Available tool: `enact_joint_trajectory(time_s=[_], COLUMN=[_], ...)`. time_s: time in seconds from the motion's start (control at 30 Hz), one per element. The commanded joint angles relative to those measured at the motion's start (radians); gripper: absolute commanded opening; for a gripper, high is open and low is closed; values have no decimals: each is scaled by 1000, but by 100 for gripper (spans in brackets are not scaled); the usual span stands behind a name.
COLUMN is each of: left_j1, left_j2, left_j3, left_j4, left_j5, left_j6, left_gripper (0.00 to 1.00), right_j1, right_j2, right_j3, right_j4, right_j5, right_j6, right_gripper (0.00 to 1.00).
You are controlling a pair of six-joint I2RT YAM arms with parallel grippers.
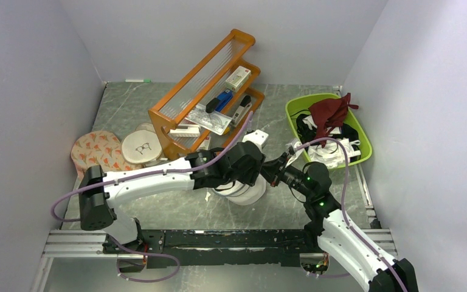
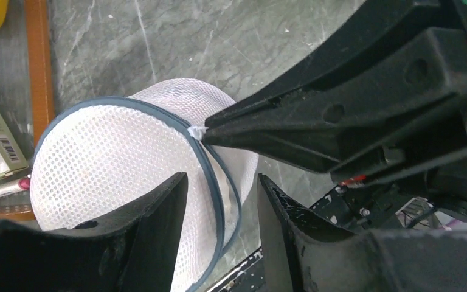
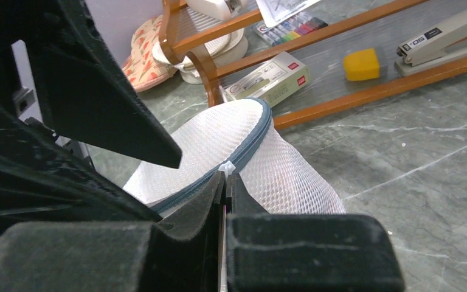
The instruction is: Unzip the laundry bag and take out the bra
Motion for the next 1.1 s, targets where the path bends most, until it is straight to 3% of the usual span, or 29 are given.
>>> enact_joint_trajectory(time_s=[0.0, 0.33, 0.67, 1.07], left_j1=[-5, -5, -6, -22], left_j2=[44, 88, 18, -94], left_j3=[57, 82, 28, -55], left_j4=[-29, -63, -37, 22], left_j5=[-79, -111, -52, 45], left_j6=[14, 11, 11, 26], left_gripper=[54, 39, 8, 7], right_j1=[-5, -5, -5, -6], right_j2=[-14, 2, 44, 130], right_j3=[10, 18, 16, 56], right_j4=[-3, 7, 53, 72], right_j5=[-39, -53, -35, 121], right_j6=[11, 13, 35, 1], right_gripper=[0, 0, 0, 0])
